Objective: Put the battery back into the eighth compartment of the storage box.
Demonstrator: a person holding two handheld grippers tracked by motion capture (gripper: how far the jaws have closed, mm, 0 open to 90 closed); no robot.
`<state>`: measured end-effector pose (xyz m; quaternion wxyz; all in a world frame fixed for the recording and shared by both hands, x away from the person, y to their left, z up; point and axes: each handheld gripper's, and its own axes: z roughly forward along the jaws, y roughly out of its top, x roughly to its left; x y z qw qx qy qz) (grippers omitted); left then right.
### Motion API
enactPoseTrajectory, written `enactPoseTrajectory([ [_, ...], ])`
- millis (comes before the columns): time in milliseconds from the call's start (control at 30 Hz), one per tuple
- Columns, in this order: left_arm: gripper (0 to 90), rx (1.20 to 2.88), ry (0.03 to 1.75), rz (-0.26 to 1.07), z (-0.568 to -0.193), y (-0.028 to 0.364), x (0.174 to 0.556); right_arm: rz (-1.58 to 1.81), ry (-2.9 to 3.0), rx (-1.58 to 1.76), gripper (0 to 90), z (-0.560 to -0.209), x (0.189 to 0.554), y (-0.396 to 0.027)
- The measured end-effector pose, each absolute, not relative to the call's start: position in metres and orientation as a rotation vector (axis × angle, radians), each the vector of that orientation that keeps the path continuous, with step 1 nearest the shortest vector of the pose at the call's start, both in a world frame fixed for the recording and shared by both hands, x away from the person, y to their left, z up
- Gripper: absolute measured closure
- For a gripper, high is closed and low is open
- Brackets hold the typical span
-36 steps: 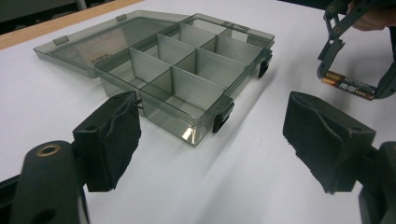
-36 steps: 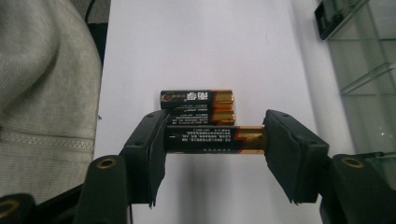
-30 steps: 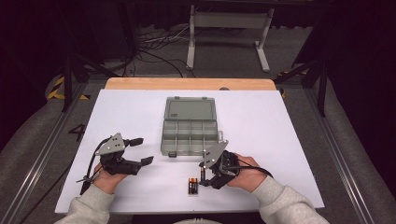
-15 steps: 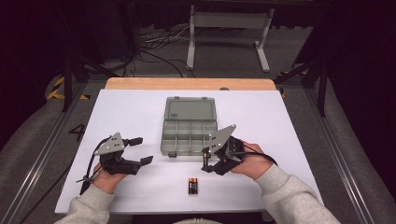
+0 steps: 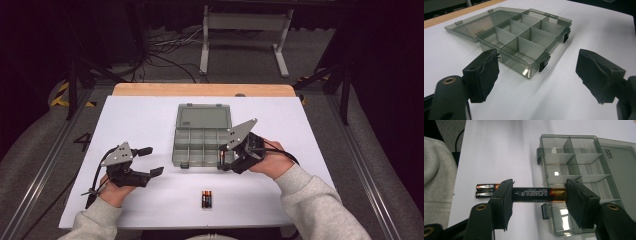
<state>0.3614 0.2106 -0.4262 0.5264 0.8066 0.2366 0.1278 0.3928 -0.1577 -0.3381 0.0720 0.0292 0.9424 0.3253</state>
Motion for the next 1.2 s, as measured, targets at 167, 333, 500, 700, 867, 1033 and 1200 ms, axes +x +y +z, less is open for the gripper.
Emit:
enactPoseTrajectory([
  [167,19.1,1.927,0.566,0.306,-0.426,0.211,0.361,0.977,2.823,0.111,41.4,-0.334,0.405,-0.161],
  [333,19.1,1.927,0.566,0.305,-0.426,0.211,0.361,0.968,2.816,0.125,41.4,-0.333,0.417,-0.163],
  [500,19.2,1.928,0.566,0.305,-0.426,0.211,0.361,0.964,2.817,0.138,41.4,-0.333,0.425,-0.163],
  [700,19.1,1.928,0.566,0.309,-0.427,0.210,0.361,0.962,2.820,0.159,41.4,-0.336,0.437,-0.165],
  [867,19.2,1.929,0.566,0.307,-0.426,0.211,0.362,0.943,2.836,0.172,41.4,-0.346,0.446,-0.165],
  [1033,19.2,1.930,0.566,0.307,-0.427,0.211,0.362,0.944,2.851,0.163,41.4,-0.356,0.452,-0.163],
  [1200,19.1,1.929,0.568,0.305,-0.427,0.211,0.362,0.926,2.867,0.153,41.4,-0.362,0.457,-0.162],
])
